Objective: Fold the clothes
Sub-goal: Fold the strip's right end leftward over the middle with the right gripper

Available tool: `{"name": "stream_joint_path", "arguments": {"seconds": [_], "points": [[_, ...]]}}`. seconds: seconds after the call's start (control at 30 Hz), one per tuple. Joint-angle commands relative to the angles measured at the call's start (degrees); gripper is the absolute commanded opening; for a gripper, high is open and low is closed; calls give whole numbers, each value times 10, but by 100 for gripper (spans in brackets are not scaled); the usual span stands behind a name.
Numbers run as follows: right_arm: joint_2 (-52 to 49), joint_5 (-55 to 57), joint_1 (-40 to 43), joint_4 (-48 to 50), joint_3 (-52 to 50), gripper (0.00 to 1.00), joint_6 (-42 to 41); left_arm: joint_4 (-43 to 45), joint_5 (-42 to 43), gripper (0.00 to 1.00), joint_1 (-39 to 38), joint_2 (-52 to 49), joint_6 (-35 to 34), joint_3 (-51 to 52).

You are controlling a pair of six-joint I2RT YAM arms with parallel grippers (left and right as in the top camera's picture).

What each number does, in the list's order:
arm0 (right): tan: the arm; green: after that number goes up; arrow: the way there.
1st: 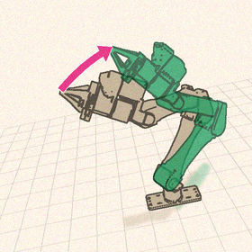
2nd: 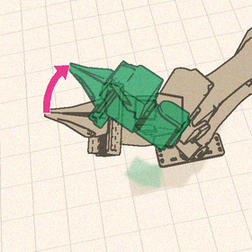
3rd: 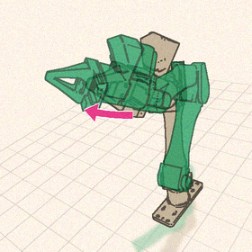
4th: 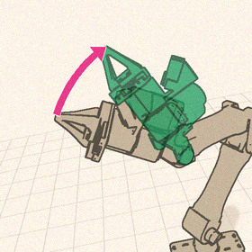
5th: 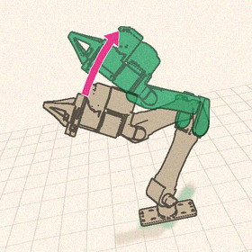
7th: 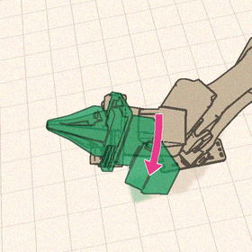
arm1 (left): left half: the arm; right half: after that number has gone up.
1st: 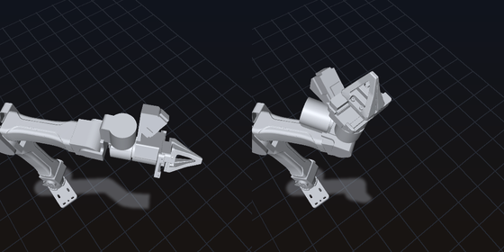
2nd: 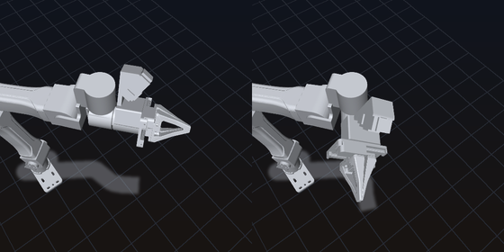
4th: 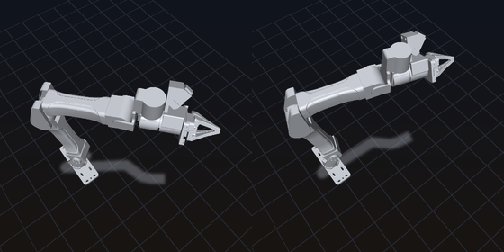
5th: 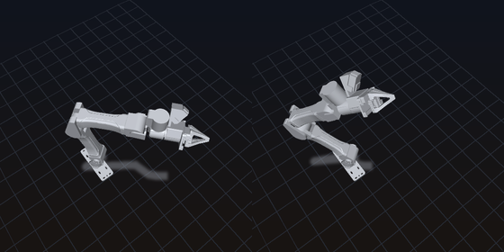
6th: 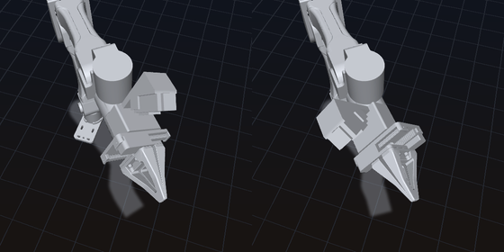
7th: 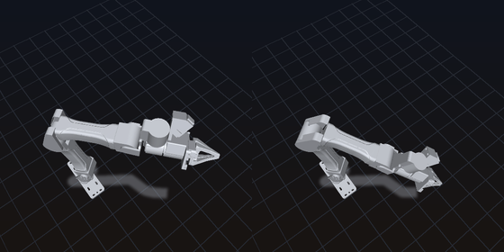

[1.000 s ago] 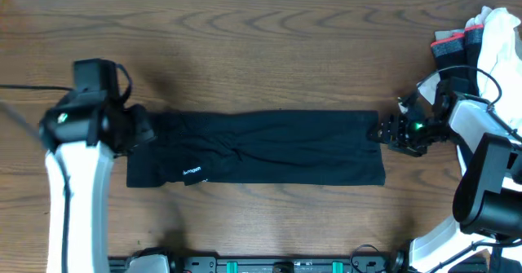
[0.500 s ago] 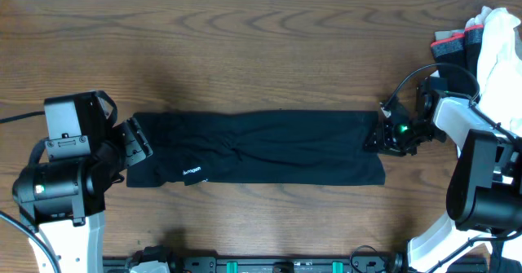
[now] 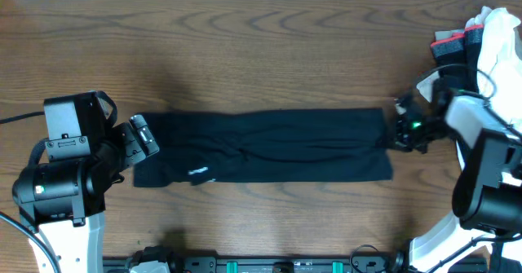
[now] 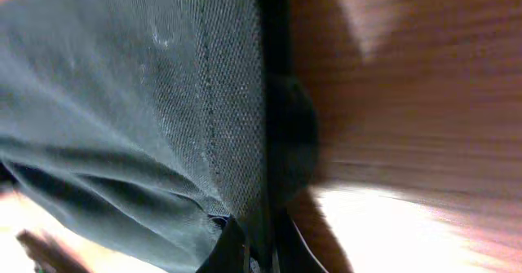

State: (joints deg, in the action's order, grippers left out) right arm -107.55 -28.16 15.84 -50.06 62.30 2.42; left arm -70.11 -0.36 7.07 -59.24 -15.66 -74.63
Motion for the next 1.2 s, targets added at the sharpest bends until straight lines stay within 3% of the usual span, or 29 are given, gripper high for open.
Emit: {"name": "stream_joint_path", "arguments": {"seconds": [0.0,0.3,0.53,0.83,1.17], "points": [[17,44,47,-17,44,1,-26,-1,-1,98,3,0,-1,-4],[27,129,107,-140,201,1,0,-1,-1,98,3,0,-1,-4],[28,133,82,-245,321,1,0,-1,-1,98,3,0,-1,-4],[28,83,-83,-289,327,1,-14,-1,-1,98,3,0,-1,-5],[26,87,-297,-224,281,1,-95,-1,-1,98,3,0,-1,-4]]}}
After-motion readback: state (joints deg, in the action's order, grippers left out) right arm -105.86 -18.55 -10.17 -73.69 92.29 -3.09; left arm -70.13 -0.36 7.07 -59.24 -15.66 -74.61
